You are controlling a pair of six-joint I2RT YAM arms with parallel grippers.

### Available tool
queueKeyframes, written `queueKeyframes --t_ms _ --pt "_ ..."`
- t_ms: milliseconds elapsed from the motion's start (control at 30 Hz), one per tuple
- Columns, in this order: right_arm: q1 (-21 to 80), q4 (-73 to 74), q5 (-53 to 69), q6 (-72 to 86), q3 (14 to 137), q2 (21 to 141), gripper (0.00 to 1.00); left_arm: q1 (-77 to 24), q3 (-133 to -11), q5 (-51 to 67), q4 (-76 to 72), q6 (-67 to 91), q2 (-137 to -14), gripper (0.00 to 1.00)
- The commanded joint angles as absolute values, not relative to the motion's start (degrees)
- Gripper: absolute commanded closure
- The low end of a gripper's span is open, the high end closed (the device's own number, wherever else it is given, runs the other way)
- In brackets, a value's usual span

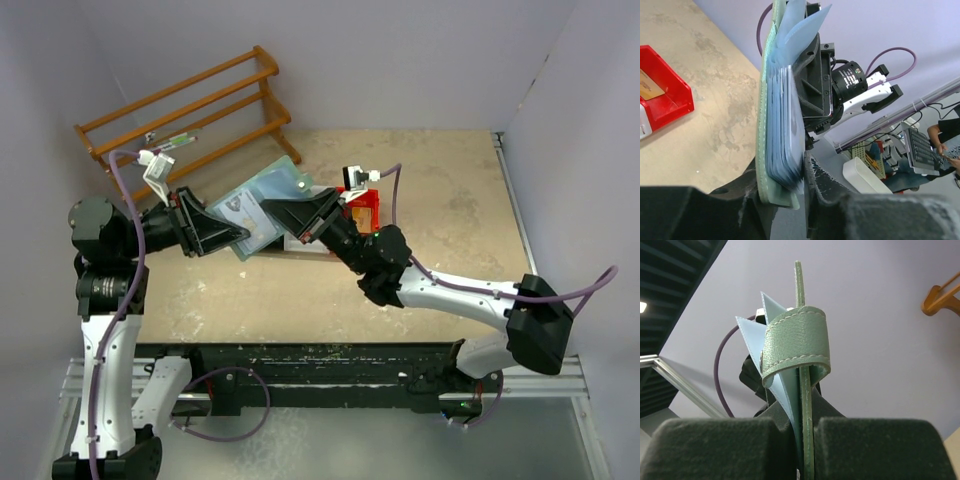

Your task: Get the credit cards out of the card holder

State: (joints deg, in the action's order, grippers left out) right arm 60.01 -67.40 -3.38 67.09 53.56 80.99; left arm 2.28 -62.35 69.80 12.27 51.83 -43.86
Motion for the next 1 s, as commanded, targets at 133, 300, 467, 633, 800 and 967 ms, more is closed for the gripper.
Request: queueKeyframes --t_ms 133,300,467,633,800,967 --pt "60.4 -74.0 -3.3 70.7 52.8 81.6 1.00 3.1 -63.5 69.5 7.6 53.5 -45.7 0.75" --pt "58.0 -73.4 3.2 75.7 51.9 82.6 0.77 3.2 -64.6 69.2 13.4 48.4 -46.7 0.88" --pt "50.1 -62.7 13.4 79.6 52.0 80.6 0.47 3.7 -70.3 65.2 30.6 32.9 -50.1 0.95" --pt "44.0 -38.8 16.1 70.8 53.5 75.4 0.36 4.1 -73.9 56.4 42.6 20.5 -52.6 1.00" --pt "43.0 -12.6 8.3 53.0 63.2 71.2 0.37 4.1 -74.2 46.0 49.4 14.4 -54.1 1.00" --pt "43.0 -12.5 10.1 46.8 65.2 69.0 0.47 4.1 -74.2 41.0 52.3 11.3 -55.3 0.99"
